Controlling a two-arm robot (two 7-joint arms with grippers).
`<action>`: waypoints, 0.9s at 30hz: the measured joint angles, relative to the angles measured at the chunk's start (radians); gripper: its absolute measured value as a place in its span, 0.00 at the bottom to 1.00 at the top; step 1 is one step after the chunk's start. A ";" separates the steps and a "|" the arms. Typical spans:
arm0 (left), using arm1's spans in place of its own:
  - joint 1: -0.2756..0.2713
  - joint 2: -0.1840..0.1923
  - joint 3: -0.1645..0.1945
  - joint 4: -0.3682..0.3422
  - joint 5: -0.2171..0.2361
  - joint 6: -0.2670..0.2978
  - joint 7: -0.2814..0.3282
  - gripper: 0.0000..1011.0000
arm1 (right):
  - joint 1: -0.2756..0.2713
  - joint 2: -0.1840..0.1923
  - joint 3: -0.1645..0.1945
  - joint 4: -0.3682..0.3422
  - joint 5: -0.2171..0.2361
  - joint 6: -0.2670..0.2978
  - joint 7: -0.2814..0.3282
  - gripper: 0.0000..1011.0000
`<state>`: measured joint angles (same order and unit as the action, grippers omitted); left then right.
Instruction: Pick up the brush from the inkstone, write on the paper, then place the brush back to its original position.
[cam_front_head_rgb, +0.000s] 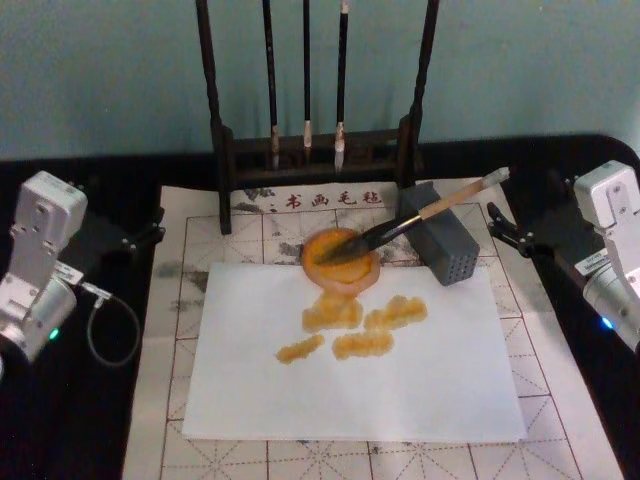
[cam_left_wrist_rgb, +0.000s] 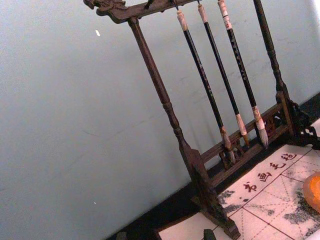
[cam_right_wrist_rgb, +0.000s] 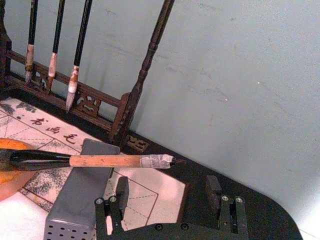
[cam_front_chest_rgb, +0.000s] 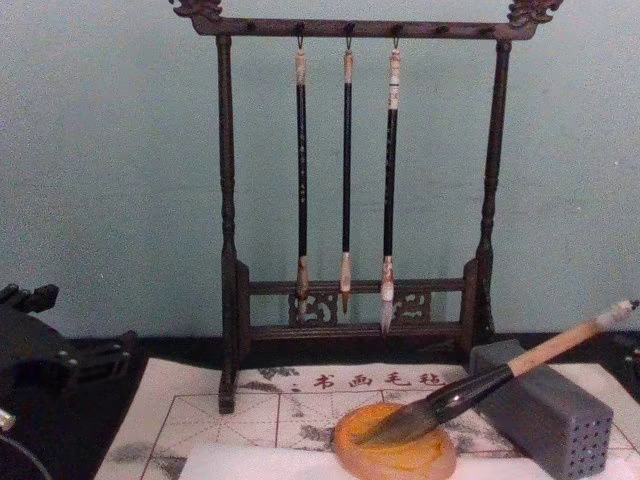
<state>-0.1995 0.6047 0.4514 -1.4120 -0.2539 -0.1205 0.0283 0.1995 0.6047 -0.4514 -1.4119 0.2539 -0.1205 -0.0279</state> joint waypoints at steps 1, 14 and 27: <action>0.000 0.000 0.000 0.000 0.000 0.000 0.000 0.99 | 0.000 0.000 0.000 0.000 0.000 0.000 0.000 0.99; 0.000 0.000 0.000 0.000 0.000 0.000 0.000 0.99 | 0.000 0.000 0.000 0.000 0.000 0.000 0.000 0.99; 0.000 0.000 0.000 0.000 0.000 0.000 0.000 0.99 | 0.000 0.000 0.000 0.000 0.000 0.000 0.000 0.99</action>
<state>-0.1995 0.6047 0.4514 -1.4120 -0.2539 -0.1205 0.0283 0.1995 0.6047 -0.4514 -1.4119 0.2539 -0.1206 -0.0283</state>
